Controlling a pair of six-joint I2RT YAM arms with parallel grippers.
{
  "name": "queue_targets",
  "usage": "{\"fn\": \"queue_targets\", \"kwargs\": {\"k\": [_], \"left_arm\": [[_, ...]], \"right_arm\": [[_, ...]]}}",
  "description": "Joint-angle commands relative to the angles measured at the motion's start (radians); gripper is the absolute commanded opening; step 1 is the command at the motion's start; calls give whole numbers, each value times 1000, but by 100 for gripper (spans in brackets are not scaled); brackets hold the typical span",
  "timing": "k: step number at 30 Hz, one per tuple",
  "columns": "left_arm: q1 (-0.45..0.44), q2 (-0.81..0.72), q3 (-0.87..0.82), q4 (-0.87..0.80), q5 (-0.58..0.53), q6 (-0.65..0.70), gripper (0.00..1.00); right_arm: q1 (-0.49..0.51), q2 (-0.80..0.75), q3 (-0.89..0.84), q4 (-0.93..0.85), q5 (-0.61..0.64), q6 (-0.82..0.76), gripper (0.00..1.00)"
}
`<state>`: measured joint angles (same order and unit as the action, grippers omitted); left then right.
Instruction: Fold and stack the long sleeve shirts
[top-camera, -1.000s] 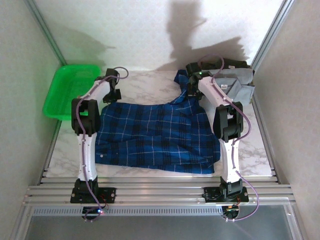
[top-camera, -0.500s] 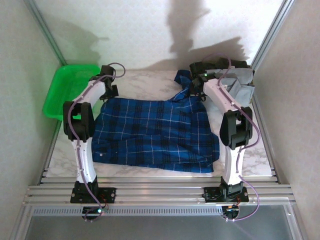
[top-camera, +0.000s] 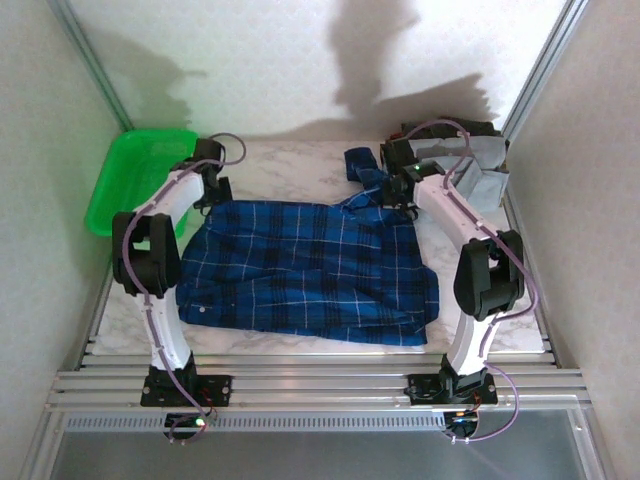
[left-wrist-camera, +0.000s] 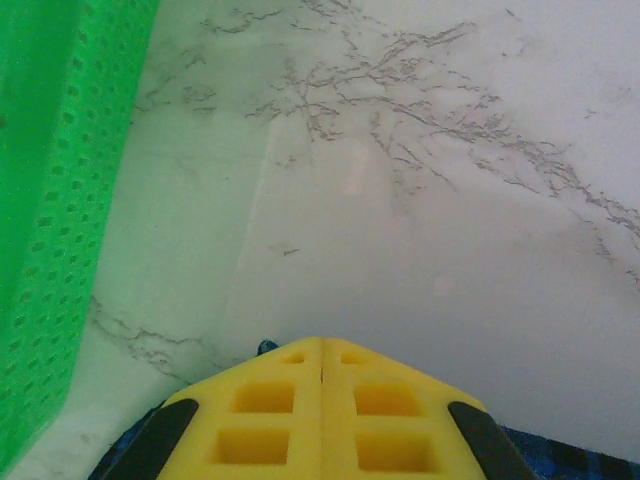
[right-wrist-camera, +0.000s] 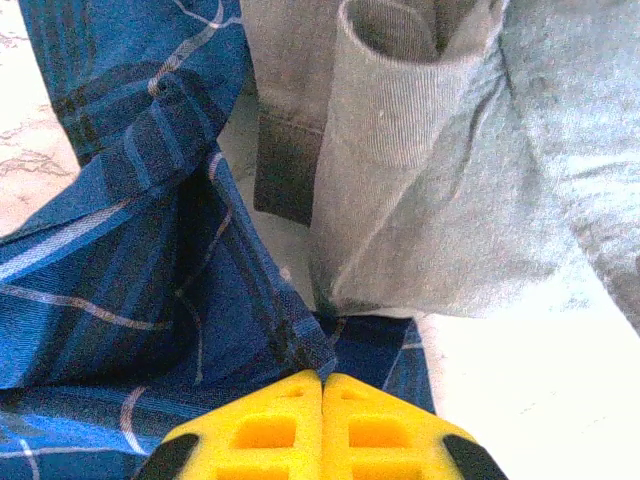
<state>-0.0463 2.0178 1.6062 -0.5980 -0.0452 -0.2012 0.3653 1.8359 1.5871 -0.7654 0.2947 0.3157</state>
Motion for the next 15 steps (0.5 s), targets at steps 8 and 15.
{"fn": "queue_targets", "kwargs": {"k": [8,15], "left_arm": [[20,-97,-131,11,-67,-28,0],[20,-83,-148,8,-104,-24,0]], "right_arm": [[28,-173,-190,0,35,90,0],[49,-281,-341,1,46,149,0]]}}
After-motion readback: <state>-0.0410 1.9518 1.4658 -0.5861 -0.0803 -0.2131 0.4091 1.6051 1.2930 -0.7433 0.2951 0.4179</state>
